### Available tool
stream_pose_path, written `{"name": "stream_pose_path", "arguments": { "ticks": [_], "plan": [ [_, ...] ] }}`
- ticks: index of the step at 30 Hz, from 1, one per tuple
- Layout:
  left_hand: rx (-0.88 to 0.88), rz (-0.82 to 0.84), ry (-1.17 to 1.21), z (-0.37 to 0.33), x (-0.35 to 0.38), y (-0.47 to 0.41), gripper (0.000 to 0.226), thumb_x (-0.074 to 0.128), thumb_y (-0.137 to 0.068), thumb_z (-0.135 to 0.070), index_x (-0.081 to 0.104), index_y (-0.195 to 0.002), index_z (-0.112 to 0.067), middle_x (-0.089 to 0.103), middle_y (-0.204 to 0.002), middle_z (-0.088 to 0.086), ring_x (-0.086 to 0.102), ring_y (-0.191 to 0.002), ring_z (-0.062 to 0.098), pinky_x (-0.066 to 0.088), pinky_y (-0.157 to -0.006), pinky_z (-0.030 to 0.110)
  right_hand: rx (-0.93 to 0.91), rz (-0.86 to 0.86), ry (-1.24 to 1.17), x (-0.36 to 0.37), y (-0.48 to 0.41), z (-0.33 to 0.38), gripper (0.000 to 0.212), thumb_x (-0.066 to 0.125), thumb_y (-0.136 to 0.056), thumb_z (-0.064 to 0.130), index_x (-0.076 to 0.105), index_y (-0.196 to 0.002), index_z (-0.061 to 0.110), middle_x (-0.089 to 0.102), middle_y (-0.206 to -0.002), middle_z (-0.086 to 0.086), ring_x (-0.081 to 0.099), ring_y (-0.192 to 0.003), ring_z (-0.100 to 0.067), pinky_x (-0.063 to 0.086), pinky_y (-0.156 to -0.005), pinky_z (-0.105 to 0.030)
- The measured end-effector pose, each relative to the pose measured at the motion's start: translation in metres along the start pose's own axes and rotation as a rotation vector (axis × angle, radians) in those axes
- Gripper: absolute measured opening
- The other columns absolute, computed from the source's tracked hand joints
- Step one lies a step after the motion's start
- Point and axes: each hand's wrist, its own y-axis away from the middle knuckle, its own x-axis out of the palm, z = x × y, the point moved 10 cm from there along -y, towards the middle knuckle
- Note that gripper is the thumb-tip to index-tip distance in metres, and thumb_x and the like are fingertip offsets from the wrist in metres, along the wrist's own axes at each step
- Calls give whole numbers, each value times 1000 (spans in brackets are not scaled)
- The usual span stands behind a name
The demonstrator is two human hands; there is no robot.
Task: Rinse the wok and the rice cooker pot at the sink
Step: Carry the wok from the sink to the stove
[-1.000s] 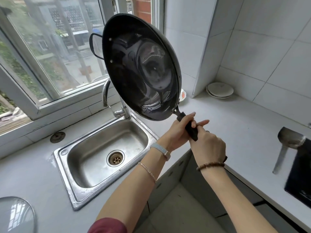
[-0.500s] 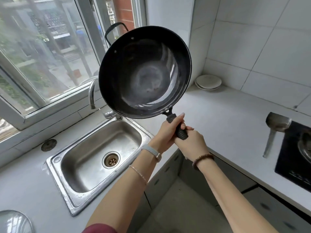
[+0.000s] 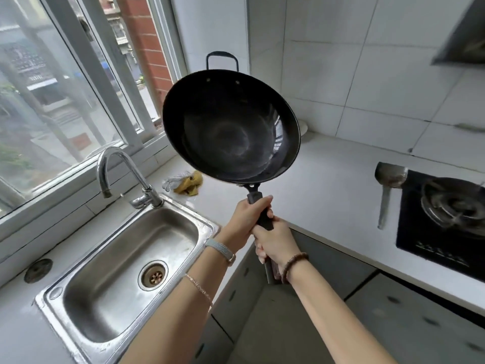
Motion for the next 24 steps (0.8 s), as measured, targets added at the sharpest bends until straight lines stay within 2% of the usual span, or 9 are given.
{"name": "stream_pose_path", "arguments": {
  "ticks": [6, 10, 15, 19, 21, 24],
  "plan": [
    [-19, 85, -42, 11, 42, -6, 22, 58, -95, -13, 50, -76, -7, 54, -58, 6, 61, -56, 19, 56, -62, 25, -6, -106, -67, -38, 10, -8, 13, 50, -85, 7, 44, -74, 9, 39, -42, -1, 34, -30, -16, 33, -37, -22],
    [-36, 178, -75, 20, 79, -11, 24, 58, -95, -13, 50, -73, -8, 55, -56, 5, 63, -57, 19, 55, -61, 27, 11, -191, -115, -68, 20, -15, 12, 50, -86, 7, 42, -77, 10, 38, -41, 1, 34, -30, -14, 33, -37, -22],
    [-90, 321, -139, 44, 135, -10, 26, 59, -95, -17, 51, -71, -10, 56, -57, 3, 63, -63, 21, 55, -68, 30, 31, -330, -163, -117, 43, -26, 10, 47, -86, 4, 42, -80, 10, 36, -42, 1, 33, -30, -14, 33, -38, -24],
    [-144, 453, -193, 73, 191, -2, 29, 61, -93, -21, 54, -67, -12, 57, -58, 3, 57, -75, 28, 51, -82, 41, 60, -463, -179, -163, 68, -42, 9, 47, -86, 4, 42, -82, 10, 38, -43, 1, 35, -30, -13, 35, -38, -23],
    [-169, 521, -223, 87, 220, 4, 32, 61, -93, -22, 54, -63, -12, 56, -59, 3, 55, -75, 28, 49, -80, 40, 79, -537, -193, -187, 82, -52, 8, 48, -85, 5, 43, -82, 11, 39, -42, 2, 36, -31, -13, 35, -38, -23],
    [-211, 636, -244, 106, 267, 22, 35, 59, -94, -21, 52, -61, -11, 54, -58, 3, 59, -64, 22, 51, -69, 30, 100, -656, -232, -225, 106, -68, 11, 49, -84, 5, 43, -80, 13, 41, -42, 3, 38, -32, -13, 36, -38, -24]
  ]
}}
